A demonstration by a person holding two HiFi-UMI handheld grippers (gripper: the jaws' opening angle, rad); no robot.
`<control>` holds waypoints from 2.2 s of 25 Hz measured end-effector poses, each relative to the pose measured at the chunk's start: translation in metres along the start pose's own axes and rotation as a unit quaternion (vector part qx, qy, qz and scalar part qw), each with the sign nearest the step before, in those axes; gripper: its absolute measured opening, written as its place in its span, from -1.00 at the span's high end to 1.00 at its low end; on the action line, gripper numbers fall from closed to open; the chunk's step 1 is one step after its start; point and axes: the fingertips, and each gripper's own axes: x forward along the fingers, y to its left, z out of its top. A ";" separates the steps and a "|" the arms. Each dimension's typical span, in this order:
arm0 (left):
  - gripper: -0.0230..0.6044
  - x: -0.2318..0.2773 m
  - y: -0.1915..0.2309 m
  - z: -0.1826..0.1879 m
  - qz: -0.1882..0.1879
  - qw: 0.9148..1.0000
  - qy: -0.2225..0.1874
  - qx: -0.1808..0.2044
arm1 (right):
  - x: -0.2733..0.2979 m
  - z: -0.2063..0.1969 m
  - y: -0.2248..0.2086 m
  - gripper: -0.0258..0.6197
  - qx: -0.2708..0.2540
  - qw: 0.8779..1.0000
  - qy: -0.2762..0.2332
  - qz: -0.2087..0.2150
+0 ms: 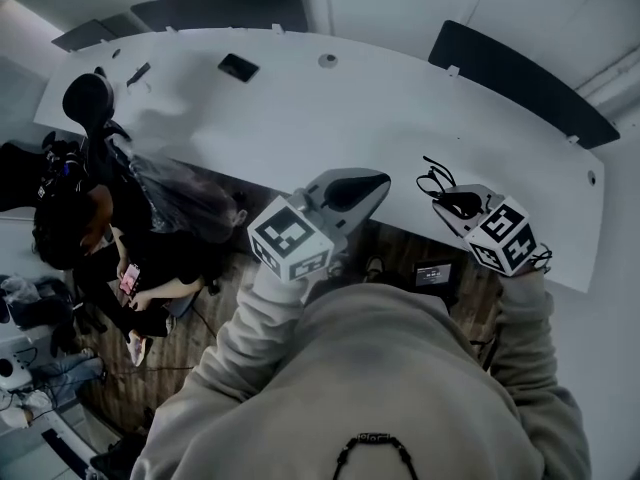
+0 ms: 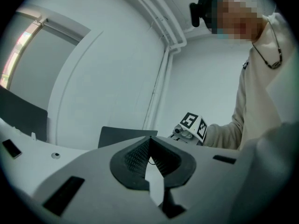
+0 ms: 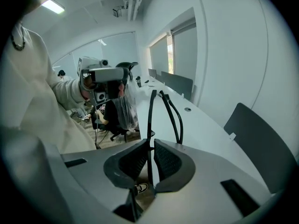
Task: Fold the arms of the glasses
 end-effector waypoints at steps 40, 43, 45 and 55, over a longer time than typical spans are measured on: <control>0.91 -0.103 0.075 -0.021 0.179 0.983 0.009 -0.038 | 0.221 -0.201 -0.067 0.73 0.071 0.950 0.283 0.113; 0.91 -0.103 0.076 -0.021 0.180 0.983 0.008 -0.039 | 0.224 -0.204 -0.067 0.73 0.075 0.948 0.288 0.112; 0.91 -0.102 0.076 -0.020 0.180 0.983 0.007 -0.039 | 0.224 -0.202 -0.069 0.61 0.071 0.949 0.288 0.105; 0.91 -0.093 0.078 -0.020 0.166 0.985 0.004 -0.041 | 0.210 -0.189 -0.090 0.34 0.090 0.961 0.256 0.057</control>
